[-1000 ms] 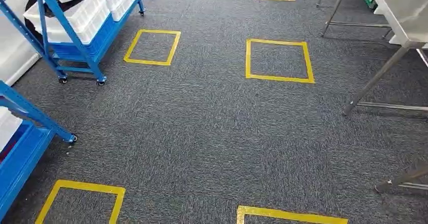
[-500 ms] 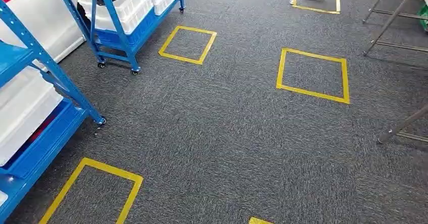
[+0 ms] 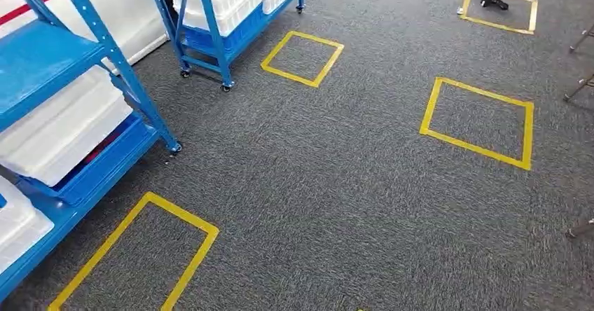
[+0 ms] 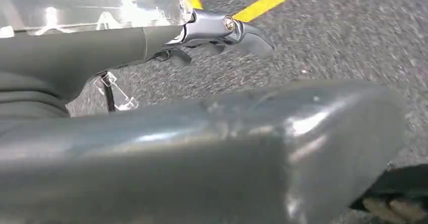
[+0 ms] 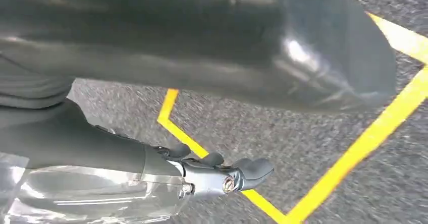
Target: Take the parts from the cabinet and place them on the table.
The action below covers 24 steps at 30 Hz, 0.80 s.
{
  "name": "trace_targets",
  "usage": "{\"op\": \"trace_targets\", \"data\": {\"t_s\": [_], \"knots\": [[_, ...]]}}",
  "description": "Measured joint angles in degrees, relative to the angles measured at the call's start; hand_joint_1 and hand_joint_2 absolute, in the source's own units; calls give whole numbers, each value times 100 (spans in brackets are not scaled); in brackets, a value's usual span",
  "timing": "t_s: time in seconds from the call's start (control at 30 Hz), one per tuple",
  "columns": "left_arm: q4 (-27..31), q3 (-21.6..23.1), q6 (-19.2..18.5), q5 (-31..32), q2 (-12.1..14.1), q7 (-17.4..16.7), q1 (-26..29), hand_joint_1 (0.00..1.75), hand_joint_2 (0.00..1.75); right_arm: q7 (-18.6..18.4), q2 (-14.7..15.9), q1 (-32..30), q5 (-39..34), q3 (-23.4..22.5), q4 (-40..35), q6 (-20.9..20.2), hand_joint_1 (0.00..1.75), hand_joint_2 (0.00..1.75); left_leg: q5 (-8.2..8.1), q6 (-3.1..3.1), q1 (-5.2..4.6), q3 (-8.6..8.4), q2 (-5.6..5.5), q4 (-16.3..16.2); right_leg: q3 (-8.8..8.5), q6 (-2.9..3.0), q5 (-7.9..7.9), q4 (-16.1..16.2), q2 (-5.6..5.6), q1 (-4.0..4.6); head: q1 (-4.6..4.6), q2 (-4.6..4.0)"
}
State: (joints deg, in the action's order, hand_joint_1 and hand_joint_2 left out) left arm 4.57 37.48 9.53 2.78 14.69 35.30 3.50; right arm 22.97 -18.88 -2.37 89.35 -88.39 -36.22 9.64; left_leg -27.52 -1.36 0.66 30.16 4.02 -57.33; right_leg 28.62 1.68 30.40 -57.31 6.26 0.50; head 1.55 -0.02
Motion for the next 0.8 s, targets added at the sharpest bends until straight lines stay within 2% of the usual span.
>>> {"op": "trace_targets", "data": {"t_s": [0.1,0.13,0.17,0.2,0.23,0.27,0.3,0.33,0.37,0.4,0.43,0.47,0.5,0.53,0.57,0.6,0.63,0.67,0.7,0.73,0.77,0.8], "knots": [[2,-4,-41,-57,13,-11,45,0,0,138,0,33,0,0,-9,72,0,0,-3,76,-28,36,-165,-4,-54,-76,9,27,146,-20,2,0],[2,-9,-57,-92,15,-11,56,0,0,184,2,39,0,0,-11,99,0,0,46,137,38,-20,-241,59,-66,-129,51,9,161,-20,8,2],[2,-18,-64,-105,17,4,65,0,0,235,7,35,0,0,-13,112,0,0,64,155,32,-30,-283,77,-40,-164,153,-116,-142,-55,-18,0],[2,-35,-96,-118,24,13,42,0,0,267,7,29,0,0,-13,133,0,0,84,208,33,-9,-336,74,134,-173,400,-482,-425,-74,-40,2],[2,-50,-118,-131,31,20,30,0,0,278,7,24,0,0,-15,155,0,0,90,216,31,7,-403,72,380,-182,653,-969,-551,-87,-40,0],[2,-55,-133,-157,28,33,16,0,0,289,7,17,0,0,-15,166,0,0,93,220,26,19,-474,70,620,-190,838,-1441,-591,-87,-44,0],[2,-57,-142,-164,28,37,21,0,0,296,7,13,0,0,-15,177,0,0,93,220,22,22,-554,66,811,-193,905,-1782,-605,-86,-42,2],[2,-63,-147,-179,28,37,30,0,0,296,7,12,0,0,-15,197,0,0,92,219,21,12,-627,64,868,-192,804,-1828,-610,-87,-42,0],[2,-77,-147,-199,28,37,33,0,0,300,7,11,0,0,-15,204,0,0,90,216,20,-1,-709,64,793,-185,569,-1589,-616,-88,-44,0],[2,-98,-144,-203,30,31,27,0,0,311,7,11,0,2,-15,214,0,0,84,207,20,-21,-794,63,607,-168,264,-1136,-640,-88,-42,2],[2,-112,-144,-203,31,24,23,0,0,324,7,10,0,2,-15,228,0,0,77,195,21,-41,-879,63,372,-144,-40,-589,-743,-89,-46,0],[2,-127,-144,-206,28,18,23,0,0,328,11,1,0,2,-15,234,0,0,70,180,28,-20,-940,63,206,-113,-199,-167,-1034,-90,-48,0],[2,-140,-142,-206,24,7,6,0,0,333,13,-1,0,4,-15,241,0,0,49,128,-7,7,-990,18,180,-90,-146,-64,-1249,-99,-33,0],[2,-144,-131,-206,26,2,5,0,0,335,13,-8,0,4,-15,249,0,0,69,86,4,31,-1066,30,189,-79,-162,-74,-1122,-94,-40,0],[2,-144,-118,-203,26,-17,9,0,0,335,11,-13,0,4,-15,256,0,0,71,51,30,65,-1117,35,186,-58,-158,-76,-1075,-62,-35,2],[2,-144,-107,-203,28,-39,14,0,0,333,11,-12,0,4,-15,256,0,0,84,-1,50,65,-1195,56,181,-16,-155,-74,-1015,-54,-37,0],[2,-146,-92,-203,35,-61,23,0,0,333,5,-6,0,6,-15,256,0,0,82,-46,50,71,-1252,57,170,28,-182,-21,-941,-86,-42,2],[2,-146,-83,-201,37,-94,36,0,0,328,-4,-3,0,9,-15,256,0,0,5,-43,54,98,-941,-77,143,77,-205,20,-841,-101,-29,2],[2,-146,-74,-192,44,-131,20,0,0,324,-4,-8,0,9,-15,254,0,0,-174,-64,43,214,-659,-306,134,118,-194,37,-778,-95,9,0],[2,-146,-57,-193,48,-175,-14,0,0,306,-4,-24,0,9,-15,252,0,0,-415,-93,44,407,-537,-701,134,137,-188,35,-682,-85,28,0],[2,-146,-55,-192,50,-203,-41,0,0,285,-4,-35,0,9,-15,245,0,0,-657,-119,55,650,-487,-1201,136,150,-178,34,-576,-74,22,0],[2,-146,-59,-175,46,-227,-43,0,0,269,-4,-37,0,9,-15,243,0,0,-799,-142,62,838,-469,-1600,144,157,-168,31,-481,-67,24,0]]}}
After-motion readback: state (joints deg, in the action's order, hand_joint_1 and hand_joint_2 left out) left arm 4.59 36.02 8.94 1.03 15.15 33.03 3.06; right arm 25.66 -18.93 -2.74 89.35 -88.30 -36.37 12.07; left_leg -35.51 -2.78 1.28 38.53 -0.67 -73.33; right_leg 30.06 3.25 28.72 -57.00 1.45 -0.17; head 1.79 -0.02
